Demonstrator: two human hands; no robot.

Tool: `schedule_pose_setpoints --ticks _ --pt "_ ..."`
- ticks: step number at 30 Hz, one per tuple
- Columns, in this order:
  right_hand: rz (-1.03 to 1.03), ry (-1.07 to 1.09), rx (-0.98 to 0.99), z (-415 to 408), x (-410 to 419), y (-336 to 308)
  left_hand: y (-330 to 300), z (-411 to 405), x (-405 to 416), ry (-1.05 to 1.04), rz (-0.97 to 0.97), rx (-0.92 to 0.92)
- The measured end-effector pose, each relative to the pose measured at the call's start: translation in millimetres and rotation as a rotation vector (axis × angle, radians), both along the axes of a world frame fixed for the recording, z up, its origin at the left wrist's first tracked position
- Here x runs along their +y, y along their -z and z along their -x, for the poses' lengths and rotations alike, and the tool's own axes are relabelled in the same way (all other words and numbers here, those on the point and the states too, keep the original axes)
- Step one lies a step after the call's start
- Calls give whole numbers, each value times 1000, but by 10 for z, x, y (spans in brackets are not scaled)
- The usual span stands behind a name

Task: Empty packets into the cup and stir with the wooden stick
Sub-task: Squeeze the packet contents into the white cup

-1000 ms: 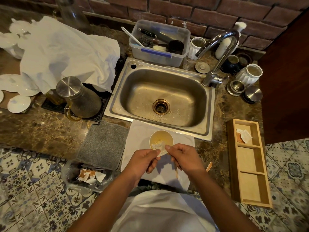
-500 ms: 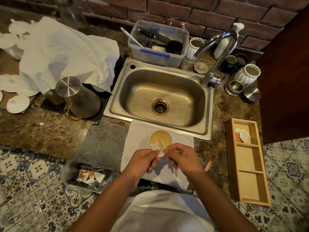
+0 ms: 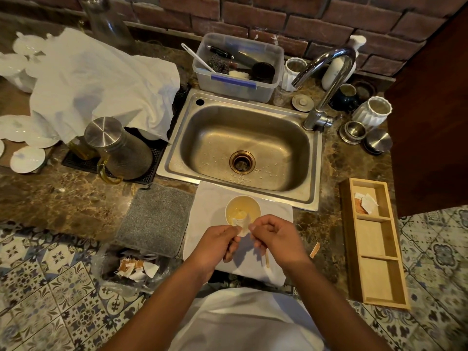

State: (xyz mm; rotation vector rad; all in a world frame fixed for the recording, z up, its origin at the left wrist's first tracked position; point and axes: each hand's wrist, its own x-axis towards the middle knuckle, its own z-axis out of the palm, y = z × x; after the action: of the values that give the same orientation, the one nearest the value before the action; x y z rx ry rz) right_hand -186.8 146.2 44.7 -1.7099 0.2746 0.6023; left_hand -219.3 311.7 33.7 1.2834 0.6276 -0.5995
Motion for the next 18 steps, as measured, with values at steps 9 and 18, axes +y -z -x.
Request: schedule_pose_setpoints --ticks 9,18 --pt "-169 74 125 5 -38 4 -30 24 -17 14 -8 -17" --pt "-116 20 192 31 -37 -25 -51 41 -32 25 -11 -23"
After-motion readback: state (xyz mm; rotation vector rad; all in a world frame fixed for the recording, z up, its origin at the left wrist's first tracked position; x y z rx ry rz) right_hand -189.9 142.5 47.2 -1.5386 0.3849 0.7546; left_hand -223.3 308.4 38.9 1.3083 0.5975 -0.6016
